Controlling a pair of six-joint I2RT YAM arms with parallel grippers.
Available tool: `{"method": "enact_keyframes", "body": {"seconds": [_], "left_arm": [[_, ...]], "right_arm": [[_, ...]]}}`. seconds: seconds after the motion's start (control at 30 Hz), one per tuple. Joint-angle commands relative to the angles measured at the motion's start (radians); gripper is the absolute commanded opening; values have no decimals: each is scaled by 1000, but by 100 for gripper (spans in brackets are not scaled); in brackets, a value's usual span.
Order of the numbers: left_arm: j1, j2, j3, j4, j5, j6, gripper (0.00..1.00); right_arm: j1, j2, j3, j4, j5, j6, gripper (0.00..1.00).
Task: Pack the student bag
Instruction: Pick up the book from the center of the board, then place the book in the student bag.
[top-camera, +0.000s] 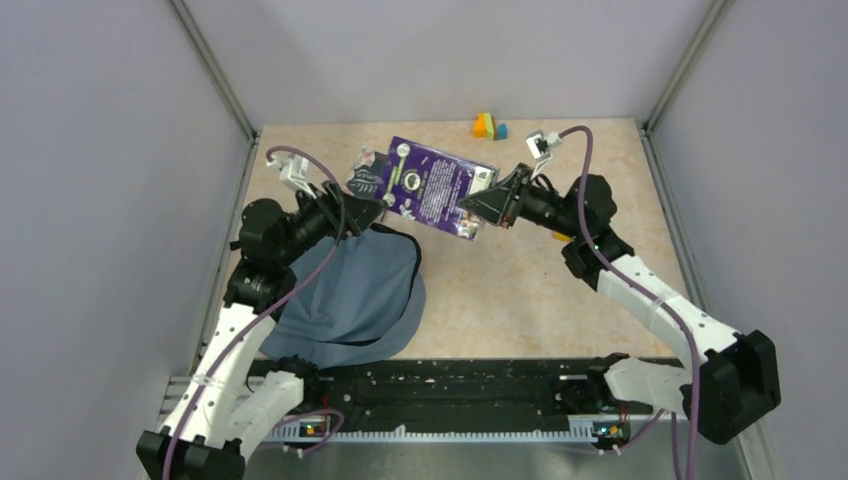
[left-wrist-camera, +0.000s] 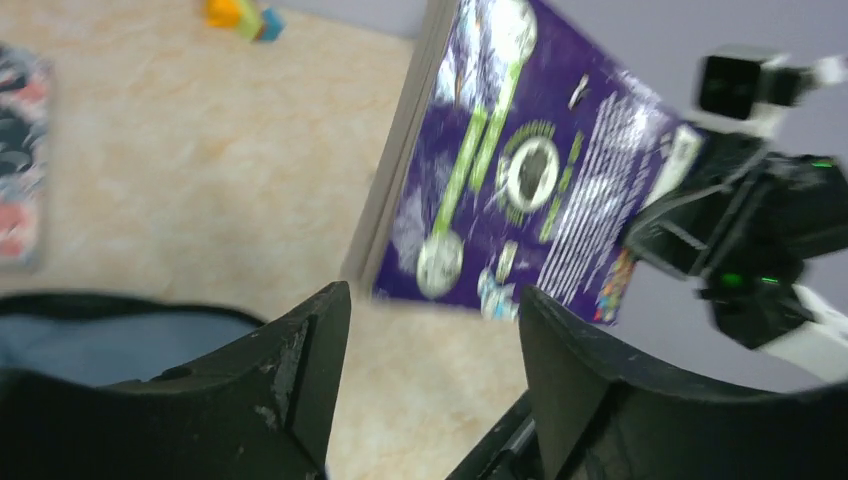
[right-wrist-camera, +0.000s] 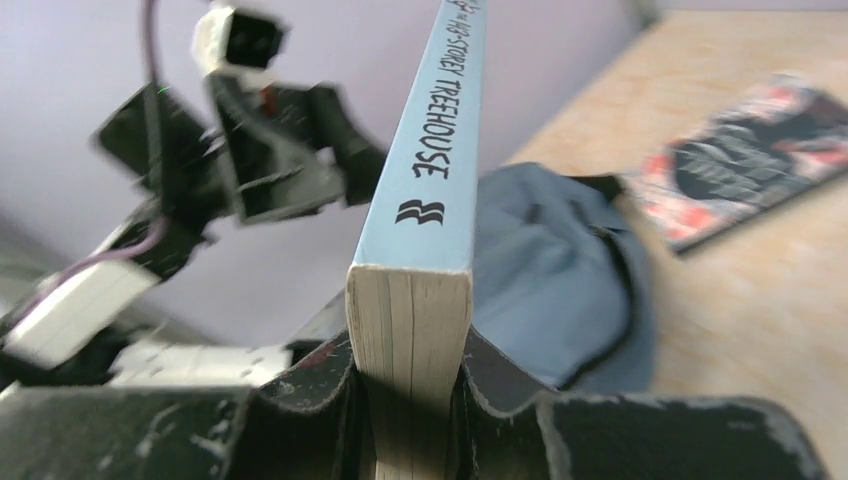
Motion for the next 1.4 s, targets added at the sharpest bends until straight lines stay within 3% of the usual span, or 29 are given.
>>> {"method": "enact_keyframes", "body": {"seconds": [0.0,0.17,0.4,0.6,0.83,1.13,1.27,1.37], "left_arm": [[-60,-20,-19,-330,-238,243,74],[-223,20,-90,-373,-430,210,88],[-476,224,-43,-395,-689,182,88],[-578,446,94,-510,-881,207,88],[-637,537,209,-640,-1161,153,73],[-638,509,180,-650,-1211,142,55],[-638,527,191,-685,-1223,127,41],[-636,521,210,-750,-1296,110,24]], "right_arm": [[-50,-114,62,-350,378,-189,0],[-88,-192,29,-499,520,-241,0],[-88,-261,-14,-576,581,-283,0],[-88,-281,-28,-587,561,-288,0],[-88,-292,-35,-605,542,-297,0],[-88,-292,-63,-608,511,-297,0],[-88,-290,-62,-608,470,-285,0],[-88,-297,-56,-609,416,-267,0]]}}
